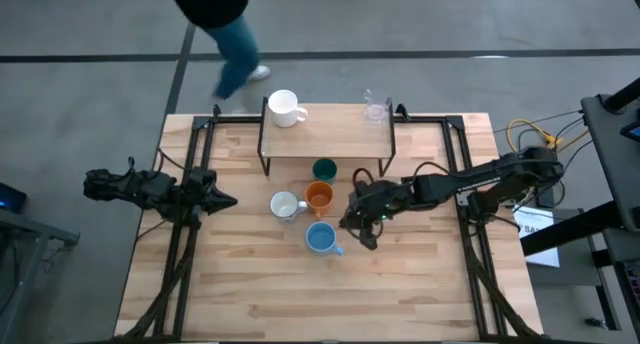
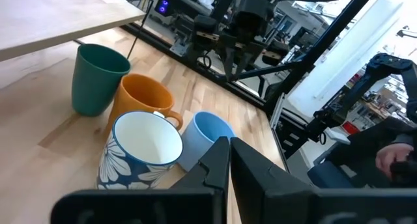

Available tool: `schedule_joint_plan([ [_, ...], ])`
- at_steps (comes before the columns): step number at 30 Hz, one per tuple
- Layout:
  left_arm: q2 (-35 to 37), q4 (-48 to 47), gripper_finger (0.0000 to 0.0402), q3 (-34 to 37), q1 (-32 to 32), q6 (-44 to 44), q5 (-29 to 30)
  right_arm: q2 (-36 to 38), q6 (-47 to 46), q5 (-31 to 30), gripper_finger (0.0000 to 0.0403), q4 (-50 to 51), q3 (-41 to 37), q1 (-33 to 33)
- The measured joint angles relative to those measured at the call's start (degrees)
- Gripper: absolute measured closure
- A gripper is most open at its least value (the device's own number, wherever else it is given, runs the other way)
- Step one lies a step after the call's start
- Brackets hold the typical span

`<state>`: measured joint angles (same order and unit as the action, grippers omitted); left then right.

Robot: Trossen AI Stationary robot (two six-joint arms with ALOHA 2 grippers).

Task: Stack small to large cups/mugs on shelf
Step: Put the blue mug on the shelf

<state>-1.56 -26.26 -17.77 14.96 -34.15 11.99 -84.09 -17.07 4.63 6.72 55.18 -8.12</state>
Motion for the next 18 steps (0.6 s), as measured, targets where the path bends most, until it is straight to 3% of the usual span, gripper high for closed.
schedule_joint_plan([
  [9,0.00,-0.21,0.0402,0.01,0.00,0.03,-0.19,-6.33,2.14,3.55,0.0334,3.37,7.73,-0.43],
  [18,-0.04,-0.50,0.0402,0.05,0.01,0.07,-1.03,-9.95,7.36,7.86,0.0345,16.53,12.07,-2.66],
])
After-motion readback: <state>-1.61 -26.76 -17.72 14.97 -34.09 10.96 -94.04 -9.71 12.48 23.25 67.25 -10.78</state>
